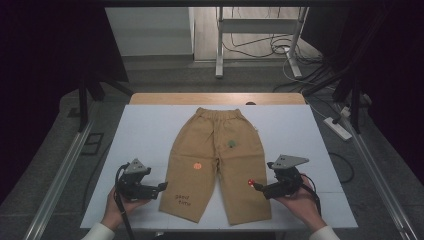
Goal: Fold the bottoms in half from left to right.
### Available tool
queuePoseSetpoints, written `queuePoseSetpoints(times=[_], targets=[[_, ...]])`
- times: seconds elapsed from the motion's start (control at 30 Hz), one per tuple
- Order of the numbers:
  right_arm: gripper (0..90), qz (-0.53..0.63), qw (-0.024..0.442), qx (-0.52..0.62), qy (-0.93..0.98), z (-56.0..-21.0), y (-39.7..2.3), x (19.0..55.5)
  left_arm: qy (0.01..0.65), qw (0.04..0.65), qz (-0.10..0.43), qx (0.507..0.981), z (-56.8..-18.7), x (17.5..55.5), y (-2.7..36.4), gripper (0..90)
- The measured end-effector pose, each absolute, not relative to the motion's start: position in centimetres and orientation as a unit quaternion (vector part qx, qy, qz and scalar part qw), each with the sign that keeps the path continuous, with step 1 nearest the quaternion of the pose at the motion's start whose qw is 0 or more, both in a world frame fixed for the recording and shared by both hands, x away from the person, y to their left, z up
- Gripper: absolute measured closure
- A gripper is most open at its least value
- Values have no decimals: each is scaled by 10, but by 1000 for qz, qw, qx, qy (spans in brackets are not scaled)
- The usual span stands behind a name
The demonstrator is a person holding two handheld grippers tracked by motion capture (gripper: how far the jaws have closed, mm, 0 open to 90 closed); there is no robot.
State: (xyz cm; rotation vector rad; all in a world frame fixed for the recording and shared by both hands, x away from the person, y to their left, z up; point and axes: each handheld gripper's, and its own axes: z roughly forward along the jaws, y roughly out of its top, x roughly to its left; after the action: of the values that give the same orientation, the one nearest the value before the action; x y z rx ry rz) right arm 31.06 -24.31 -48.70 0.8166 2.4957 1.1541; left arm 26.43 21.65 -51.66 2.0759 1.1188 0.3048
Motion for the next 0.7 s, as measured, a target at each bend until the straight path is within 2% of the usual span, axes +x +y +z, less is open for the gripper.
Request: queuePoseSetpoints(times=[0.3,0.7], targets=[[42,405,120,273,865,-485,-235,311,437,374,118,809,-516,269,215,129],[46,399,108,264,871,-486,-212,311,433,382,122,807,-513,266,218,130]])
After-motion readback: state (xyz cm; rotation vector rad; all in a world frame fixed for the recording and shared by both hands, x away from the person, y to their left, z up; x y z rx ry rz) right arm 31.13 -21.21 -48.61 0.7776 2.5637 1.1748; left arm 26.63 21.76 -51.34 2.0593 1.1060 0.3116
